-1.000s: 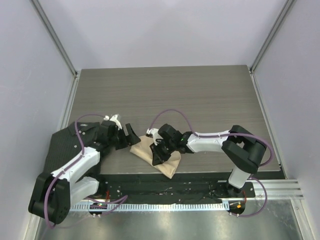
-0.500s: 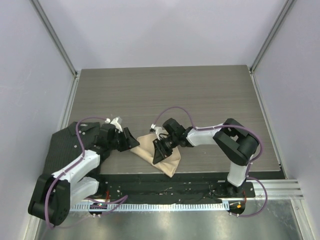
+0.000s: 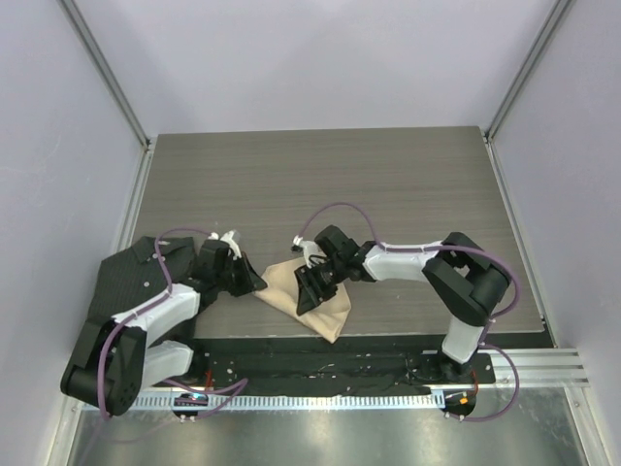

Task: Fold the napkin, place the utensils inside, and roll it up
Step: Roll the napkin with the utensil

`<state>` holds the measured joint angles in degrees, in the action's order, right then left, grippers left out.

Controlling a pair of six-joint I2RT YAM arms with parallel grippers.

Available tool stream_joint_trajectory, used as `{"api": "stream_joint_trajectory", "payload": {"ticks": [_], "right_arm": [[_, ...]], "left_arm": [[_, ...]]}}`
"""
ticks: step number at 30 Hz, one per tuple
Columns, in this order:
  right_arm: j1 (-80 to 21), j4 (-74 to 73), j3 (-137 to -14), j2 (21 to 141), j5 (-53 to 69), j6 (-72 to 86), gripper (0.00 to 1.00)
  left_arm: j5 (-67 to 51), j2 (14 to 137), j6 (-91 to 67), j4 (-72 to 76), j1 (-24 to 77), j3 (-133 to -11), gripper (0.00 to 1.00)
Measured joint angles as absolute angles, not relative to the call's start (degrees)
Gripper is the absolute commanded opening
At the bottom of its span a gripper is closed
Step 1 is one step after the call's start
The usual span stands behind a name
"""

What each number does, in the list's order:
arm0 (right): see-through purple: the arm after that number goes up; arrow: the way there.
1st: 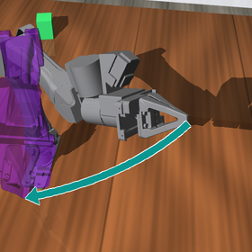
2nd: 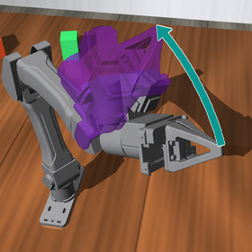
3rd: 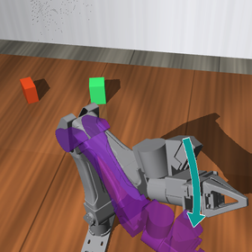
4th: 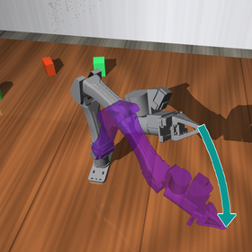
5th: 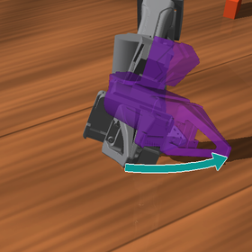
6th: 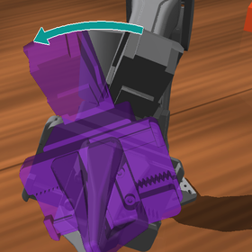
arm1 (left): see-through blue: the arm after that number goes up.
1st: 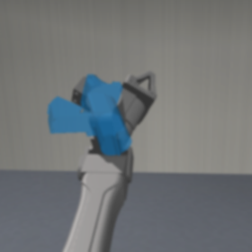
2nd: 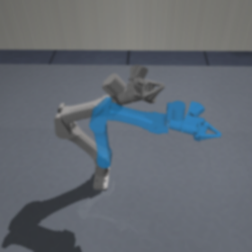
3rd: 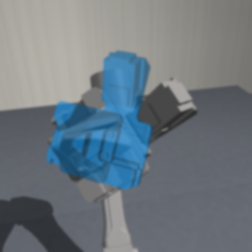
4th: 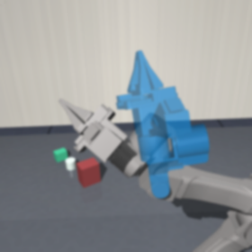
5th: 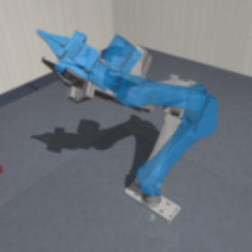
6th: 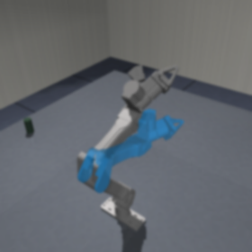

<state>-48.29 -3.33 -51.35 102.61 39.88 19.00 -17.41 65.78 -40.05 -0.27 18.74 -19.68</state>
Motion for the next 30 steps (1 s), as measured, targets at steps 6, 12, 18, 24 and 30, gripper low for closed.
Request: {"api": "stream_joint_trajectory", "payload": {"ticks": [6,12,18,24,30], "right_arm": [[-50.74,-13.19,-54.78,95.64,26.79,15.81,0.66],[-63.70,-16.49,-60.03,92.31,3.99,11.03,0.69],[-73.93,-18.13,-62.39,97.17,-17.37,7.05,0.67],[-77.08,-17.98,-62.61,101.86,-26.09,3.05,0.62],[-78.43,-16.49,-62.61,102.26,-28.32,0.40,0.61]], "left_arm": [[-16.43,66.17,-40.05,-2.92,18.74,-21.34,0.00],[-15.40,66.74,-40.05,-6.24,18.74,-23.29,0.00],[-14.96,67.94,-40.05,-8.12,18.74,-24.64,0.00],[-14.98,69.23,-40.05,-9.06,18.74,-25.65,0.00],[-14.98,70.32,-40.05,-9.72,18.72,-26.50,0.00]]}}
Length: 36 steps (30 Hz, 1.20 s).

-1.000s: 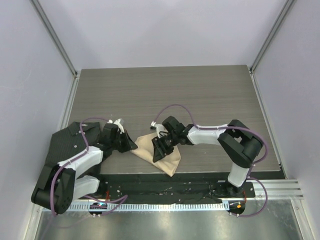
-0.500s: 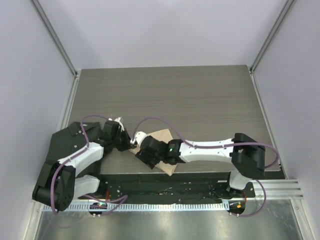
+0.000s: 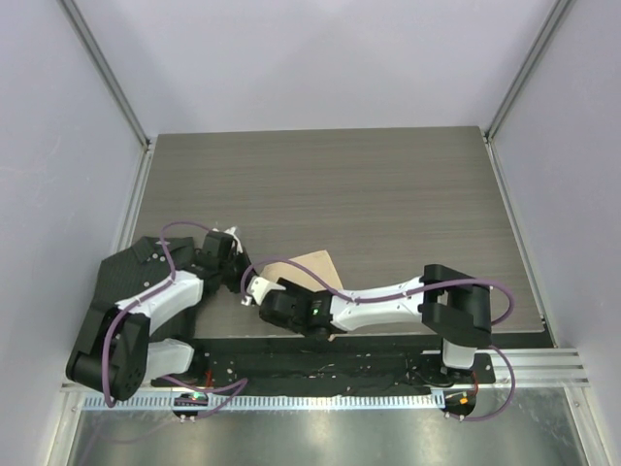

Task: Fold the napkin, place the utensils inside, and roll it up
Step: Roll the napkin with the utensil

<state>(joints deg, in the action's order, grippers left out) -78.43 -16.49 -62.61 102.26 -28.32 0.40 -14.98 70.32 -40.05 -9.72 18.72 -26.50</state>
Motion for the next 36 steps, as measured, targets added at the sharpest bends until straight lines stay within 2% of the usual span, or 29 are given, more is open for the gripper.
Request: {"api": "stream_joint_trajectory", "payload": {"ticks": [17,22,25,26,28,29,32,36], "right_arm": [[-78.61,-13.23,-62.87,105.56,-25.87,-2.15,0.56],[-77.58,-13.32,-63.46,106.15,-25.30,-2.33,0.50],[-75.85,-13.39,-63.57,106.15,-22.72,-2.17,0.45],[-75.11,-13.39,-63.66,106.15,-21.56,-2.09,0.44],[-73.38,-13.28,-63.72,106.08,-18.44,-1.85,0.39],[-72.34,-13.17,-63.72,106.00,-16.29,-1.43,0.38],[-68.86,-12.58,-63.51,105.69,-7.94,0.25,0.34],[-64.55,-10.61,-62.13,104.81,2.37,2.39,0.32]], "left_arm": [[-15.20,71.48,-40.03,-10.17,18.74,-27.33,0.00],[-15.55,71.94,-39.99,-10.22,18.72,-27.70,0.00],[-15.84,71.94,-39.81,-10.17,18.72,-27.81,0.17],[-15.86,71.92,-39.70,-10.15,18.72,-27.86,0.28],[-15.70,71.42,-39.35,-10.20,18.72,-27.90,0.39],[-15.29,70.78,-39.48,-10.33,18.72,-27.90,0.50],[-12.93,66.74,-39.83,-12.19,18.72,-27.92,0.65],[-8.47,60.38,-40.12,-14.55,18.72,-27.90,0.72]]}}
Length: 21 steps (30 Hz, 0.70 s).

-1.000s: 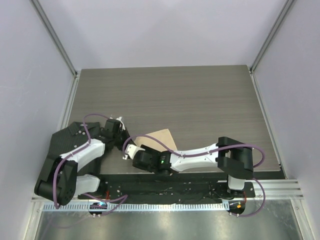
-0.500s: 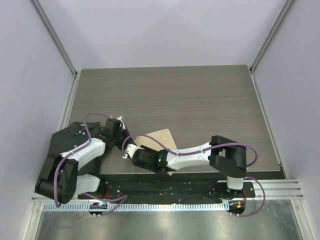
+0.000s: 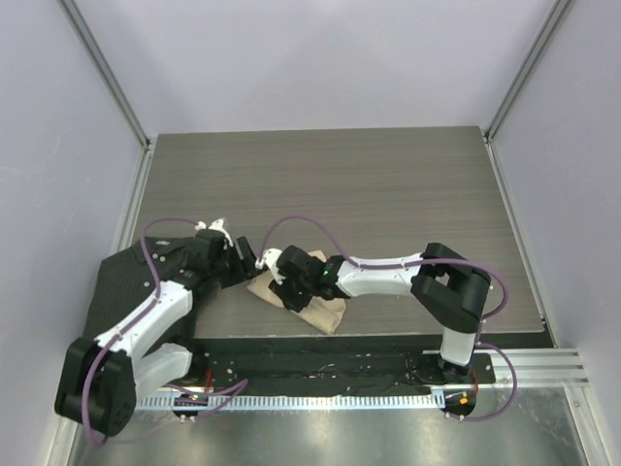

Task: Fold the napkin, place the utensils inside, and roll it up
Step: Roll the napkin with the utensil

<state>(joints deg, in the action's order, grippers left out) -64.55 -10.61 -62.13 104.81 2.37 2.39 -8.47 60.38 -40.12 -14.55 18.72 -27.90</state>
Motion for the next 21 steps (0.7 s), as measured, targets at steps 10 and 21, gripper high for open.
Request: {"api": "stream_joint_trajectory", "payload": {"ticks": [10,21], "right_arm": [[-56.27,-7.33,-60.84,106.80,27.38,7.18,0.31],[-51.24,-5.17,-61.60,111.09,40.64,9.52,0.31]], "left_arm": [[-7.01,51.72,-40.47,-13.98,18.72,-23.29,0.67],[-12.73,56.14,-41.87,-7.46,18.72,-19.62,0.45]]}}
